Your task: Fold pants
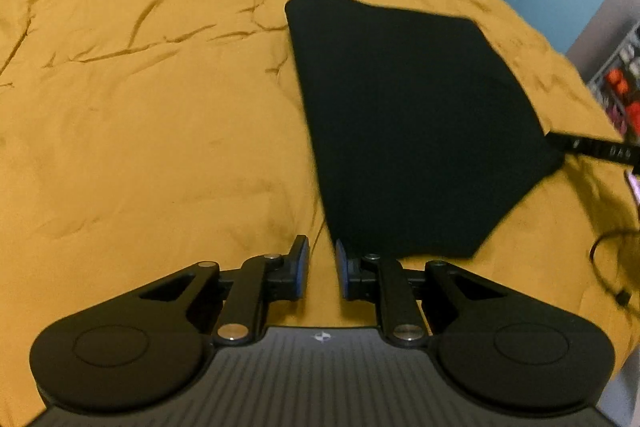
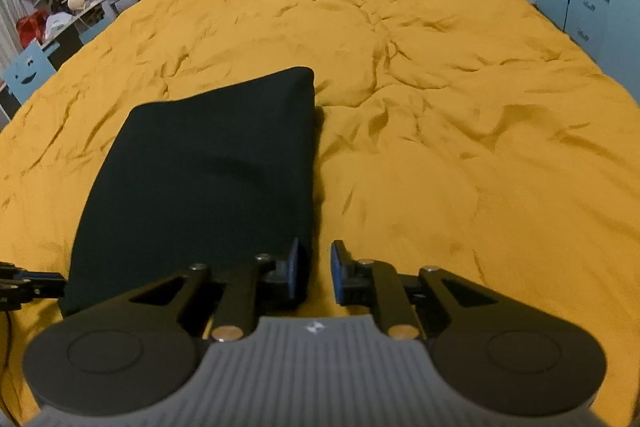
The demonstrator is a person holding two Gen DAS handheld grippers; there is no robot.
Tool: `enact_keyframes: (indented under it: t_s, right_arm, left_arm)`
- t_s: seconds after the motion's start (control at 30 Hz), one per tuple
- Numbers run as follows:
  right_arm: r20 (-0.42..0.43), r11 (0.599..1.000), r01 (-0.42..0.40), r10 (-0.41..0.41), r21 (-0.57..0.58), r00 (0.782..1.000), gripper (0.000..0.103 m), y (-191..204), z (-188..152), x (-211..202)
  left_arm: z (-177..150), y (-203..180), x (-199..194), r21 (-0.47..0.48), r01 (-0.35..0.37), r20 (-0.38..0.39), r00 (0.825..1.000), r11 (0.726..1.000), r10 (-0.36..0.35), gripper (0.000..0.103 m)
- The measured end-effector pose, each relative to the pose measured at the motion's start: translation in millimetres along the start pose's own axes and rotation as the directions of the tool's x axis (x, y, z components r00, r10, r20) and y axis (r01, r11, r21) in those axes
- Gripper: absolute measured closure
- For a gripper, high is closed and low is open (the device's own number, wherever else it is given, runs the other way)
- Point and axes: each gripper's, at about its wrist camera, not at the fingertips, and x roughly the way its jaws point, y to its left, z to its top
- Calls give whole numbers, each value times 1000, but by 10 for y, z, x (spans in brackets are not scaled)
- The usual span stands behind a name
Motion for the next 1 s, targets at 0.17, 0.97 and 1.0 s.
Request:
enact_keyframes:
  t_s: [0.17, 0.97, 1.0]
  right_arm:
    - [-17, 999, 39, -39, -14, 999, 89, -49, -68, -194]
    - [91, 994, -40, 31, 97, 995, 95, 31, 607, 811]
    - [90, 994, -43, 33, 104, 995, 95, 22, 605, 838]
  left_arm:
    - [71, 128, -192, -4, 11, 12, 1000, 1000, -11, 82]
    - [1236, 469, 834, -284, 31, 217, 976, 958, 32, 74]
    - [1242, 489, 871, -286, 31, 215, 976, 958, 33, 73]
